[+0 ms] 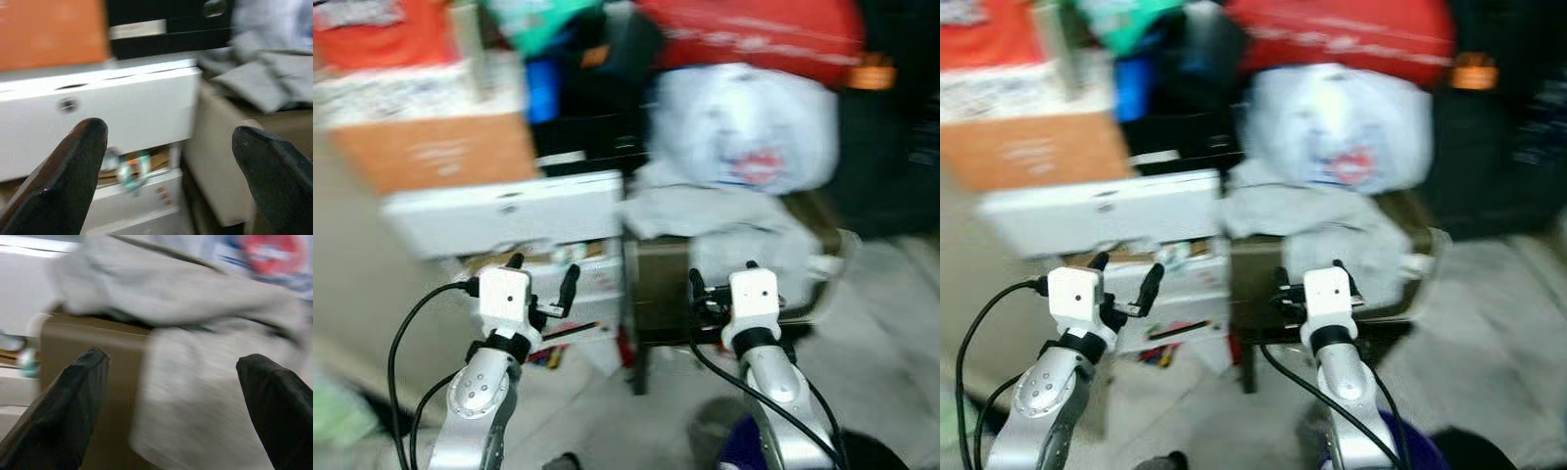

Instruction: Clean up the room

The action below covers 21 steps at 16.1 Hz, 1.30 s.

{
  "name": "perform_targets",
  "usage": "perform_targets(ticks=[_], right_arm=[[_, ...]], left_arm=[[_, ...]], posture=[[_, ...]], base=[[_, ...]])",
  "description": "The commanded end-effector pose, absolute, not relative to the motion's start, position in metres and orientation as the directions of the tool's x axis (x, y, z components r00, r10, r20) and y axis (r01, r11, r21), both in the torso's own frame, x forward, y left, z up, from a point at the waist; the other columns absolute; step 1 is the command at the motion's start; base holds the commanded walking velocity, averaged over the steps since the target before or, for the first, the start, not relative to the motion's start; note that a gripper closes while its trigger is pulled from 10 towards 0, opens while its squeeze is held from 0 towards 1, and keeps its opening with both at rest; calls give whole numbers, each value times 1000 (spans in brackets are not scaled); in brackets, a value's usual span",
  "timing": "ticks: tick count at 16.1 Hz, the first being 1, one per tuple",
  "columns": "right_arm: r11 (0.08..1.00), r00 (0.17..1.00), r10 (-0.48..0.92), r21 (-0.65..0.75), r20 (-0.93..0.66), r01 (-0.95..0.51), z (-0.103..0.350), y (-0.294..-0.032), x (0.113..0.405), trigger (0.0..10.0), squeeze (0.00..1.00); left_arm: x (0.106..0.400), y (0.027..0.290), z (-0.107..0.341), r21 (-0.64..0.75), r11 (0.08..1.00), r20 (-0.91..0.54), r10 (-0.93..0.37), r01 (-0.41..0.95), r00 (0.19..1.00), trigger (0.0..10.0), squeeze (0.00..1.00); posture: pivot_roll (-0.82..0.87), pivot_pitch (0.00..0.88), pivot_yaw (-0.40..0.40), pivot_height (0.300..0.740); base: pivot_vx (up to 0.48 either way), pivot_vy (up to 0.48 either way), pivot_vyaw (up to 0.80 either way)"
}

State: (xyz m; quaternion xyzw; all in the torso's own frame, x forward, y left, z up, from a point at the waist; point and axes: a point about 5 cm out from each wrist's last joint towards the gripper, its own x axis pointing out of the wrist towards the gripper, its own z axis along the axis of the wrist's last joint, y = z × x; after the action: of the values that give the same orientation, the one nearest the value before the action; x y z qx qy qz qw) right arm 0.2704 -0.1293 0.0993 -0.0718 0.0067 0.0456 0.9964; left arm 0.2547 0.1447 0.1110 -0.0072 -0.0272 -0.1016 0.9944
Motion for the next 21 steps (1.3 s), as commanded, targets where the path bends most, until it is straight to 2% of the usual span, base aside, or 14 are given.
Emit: perform_targets(ticks=[1,5,7,9,19,21], right_arm=[[986,996,89,-142,-30,-93,97,-131,270,10000,0],[986,996,88,-142,-29,-92,97,-131,271,10000,0],[985,996,89,-142,-30,-93,96,-131,270,10000,0],[985,995,92,-143,-35,-96,95,-131,271,10000,0],[986,994,101,-130,-50,-107,91,-131,269,10000,0],[985,993,105,-129,-49,-111,92,-131,269,10000,0]], left_arm=[[255,144,110,-12,980,49,-198,199,979,10000,0],[256,146,111,-5,984,55,-175,176,983,10000,0],[253,164,112,47,998,66,-52,48,996,10000,0],[251,172,111,61,998,61,-13,9,998,10000,0],[249,178,107,46,999,50,27,-30,998,10000,0],[250,177,108,53,998,57,33,-36,998,10000,0]], posture=[[-18,116,8,740],[-18,111,10,740],[-21,108,15,740],[-17,106,13,740],[-14,94,12,740],[-12,86,11,740]], base=[[0,0,500],[0,0,478],[0,0,719],[0,0,800],[0,0,746],[0,0,0]])
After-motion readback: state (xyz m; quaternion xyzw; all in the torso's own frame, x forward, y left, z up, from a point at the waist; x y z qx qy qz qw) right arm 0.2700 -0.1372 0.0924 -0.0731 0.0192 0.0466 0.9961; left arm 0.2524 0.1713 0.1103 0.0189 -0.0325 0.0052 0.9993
